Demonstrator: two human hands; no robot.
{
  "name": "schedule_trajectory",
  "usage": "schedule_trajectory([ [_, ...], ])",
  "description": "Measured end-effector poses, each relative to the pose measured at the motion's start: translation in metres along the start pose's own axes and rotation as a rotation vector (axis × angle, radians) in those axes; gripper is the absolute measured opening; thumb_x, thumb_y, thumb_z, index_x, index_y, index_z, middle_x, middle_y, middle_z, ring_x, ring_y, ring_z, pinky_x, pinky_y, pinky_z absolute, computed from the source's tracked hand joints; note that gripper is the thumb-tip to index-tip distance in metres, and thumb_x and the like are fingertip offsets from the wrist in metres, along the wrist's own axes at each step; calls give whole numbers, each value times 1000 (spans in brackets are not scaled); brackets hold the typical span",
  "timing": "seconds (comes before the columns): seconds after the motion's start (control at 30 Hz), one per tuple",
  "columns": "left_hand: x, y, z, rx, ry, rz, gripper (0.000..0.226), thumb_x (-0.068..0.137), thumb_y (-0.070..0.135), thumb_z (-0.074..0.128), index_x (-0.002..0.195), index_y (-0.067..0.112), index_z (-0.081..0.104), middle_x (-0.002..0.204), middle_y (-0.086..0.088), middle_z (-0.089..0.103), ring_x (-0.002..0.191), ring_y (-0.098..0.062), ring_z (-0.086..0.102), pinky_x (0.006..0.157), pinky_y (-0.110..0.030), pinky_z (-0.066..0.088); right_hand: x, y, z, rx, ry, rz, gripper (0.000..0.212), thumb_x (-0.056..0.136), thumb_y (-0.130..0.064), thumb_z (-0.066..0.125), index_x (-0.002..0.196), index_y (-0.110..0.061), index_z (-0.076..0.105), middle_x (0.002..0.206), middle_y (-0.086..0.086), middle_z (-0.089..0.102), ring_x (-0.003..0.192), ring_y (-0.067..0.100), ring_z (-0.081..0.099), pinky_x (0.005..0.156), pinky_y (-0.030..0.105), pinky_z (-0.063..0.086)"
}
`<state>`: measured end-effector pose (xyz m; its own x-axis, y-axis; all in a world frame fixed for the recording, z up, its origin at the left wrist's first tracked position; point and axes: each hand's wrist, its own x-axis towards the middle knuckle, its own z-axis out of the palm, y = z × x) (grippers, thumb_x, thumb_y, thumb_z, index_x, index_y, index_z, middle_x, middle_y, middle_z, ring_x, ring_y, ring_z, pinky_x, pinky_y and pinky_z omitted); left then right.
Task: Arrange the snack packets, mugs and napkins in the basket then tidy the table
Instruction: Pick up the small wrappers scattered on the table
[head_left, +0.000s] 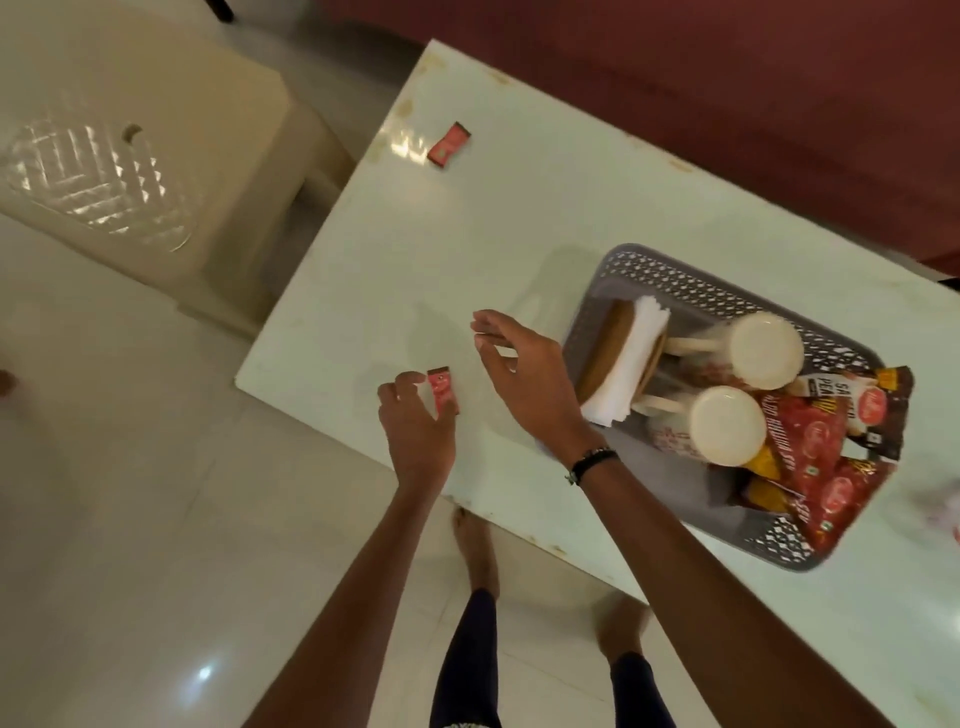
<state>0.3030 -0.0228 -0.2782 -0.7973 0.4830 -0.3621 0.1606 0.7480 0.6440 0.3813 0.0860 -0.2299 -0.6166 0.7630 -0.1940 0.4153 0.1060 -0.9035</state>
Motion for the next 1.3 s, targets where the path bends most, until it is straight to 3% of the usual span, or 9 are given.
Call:
schedule_trajectory([
  [0.13, 12, 0, 10, 125, -20, 10, 41, 83, 19, 63, 118, 6, 46, 116, -11, 49, 106, -29, 44, 80, -30, 37, 15, 7, 13, -50, -34, 14, 29, 96, -11, 49, 124, -8, 57, 118, 4, 67, 106, 10, 62, 88, 24, 54],
  [0.27, 39, -3, 8, -84, -111, -41, 7, 83, 15, 61, 85, 11, 56, 85, -10, 64, 86, -27, 59, 77, -37, 48, 44, 11, 21, -138, -68, -7, 30, 96, -10, 48, 125, -10, 57, 120, 2, 65, 107, 10, 62, 88, 28, 55],
  [0.4, 71, 6, -3, -98, -156, 11, 15, 88, 21, 60, 87, 7, 57, 92, -6, 51, 82, -21, 52, 76, -29, 42, 105, 11, 28, -326, -70, -102, 36, 93, -7, 47, 128, -8, 54, 131, 7, 57, 115, 20, 57, 98, 38, 49],
  [0.53, 94, 7, -6, -171, -196, -54, 10, 85, 13, 61, 81, 13, 52, 88, -16, 60, 77, -25, 56, 70, -32, 44, 179, 7, 34, -702, -102, -179, 54, 89, 0, 46, 142, -9, 37, 154, 9, 27, 139, 26, 30, 105, 29, 36],
  [0.67, 98, 7, -5, -180, -240, -76, 11, 83, 12, 62, 81, 12, 52, 89, -21, 63, 79, -29, 59, 68, -34, 44, 239, 3, 42, -1035, -163, -189, 66, 90, -1, 38, 150, -15, 16, 159, 16, 1, 146, 36, 5, 117, 42, 23],
  [0.73, 99, 6, -5, -170, -244, -44, 12, 83, 11, 63, 80, 13, 51, 87, -21, 62, 81, -31, 60, 71, -36, 45, 252, 5, 45, -1017, -201, -114, 69, 89, 2, 38, 150, -19, 15, 159, 14, -2, 145, 42, 1, 116, 43, 26],
  [1.0, 99, 3, -6, -157, -244, -38, 14, 84, 15, 62, 80, 16, 49, 87, -17, 62, 80, -29, 59, 71, -37, 47, 185, 37, 63, -1045, -112, -241, 47, 91, -4, 21, 133, 0, 43, 147, 24, 29, 136, 37, 30, 97, 38, 45],
  [1.13, 97, 7, -7, -175, -235, -84, 15, 83, 18, 63, 77, 20, 50, 88, -18, 63, 81, -31, 61, 72, -41, 49, 119, 43, 66, -914, -66, -223, 30, 82, 9, 53, 109, -4, 57, 126, 19, 53, 110, 36, 52, 59, 36, 56],
  [1.3, 80, 23, -6, -274, -138, -208, 10, 88, 19, 60, 91, 11, 55, 84, -6, 64, 77, -20, 60, 70, -31, 50, 69, 42, 63, -788, -53, -218, 42, 60, 13, 68, 96, -6, 64, 88, 14, 62, 73, 32, 57, 48, 30, 52],
])
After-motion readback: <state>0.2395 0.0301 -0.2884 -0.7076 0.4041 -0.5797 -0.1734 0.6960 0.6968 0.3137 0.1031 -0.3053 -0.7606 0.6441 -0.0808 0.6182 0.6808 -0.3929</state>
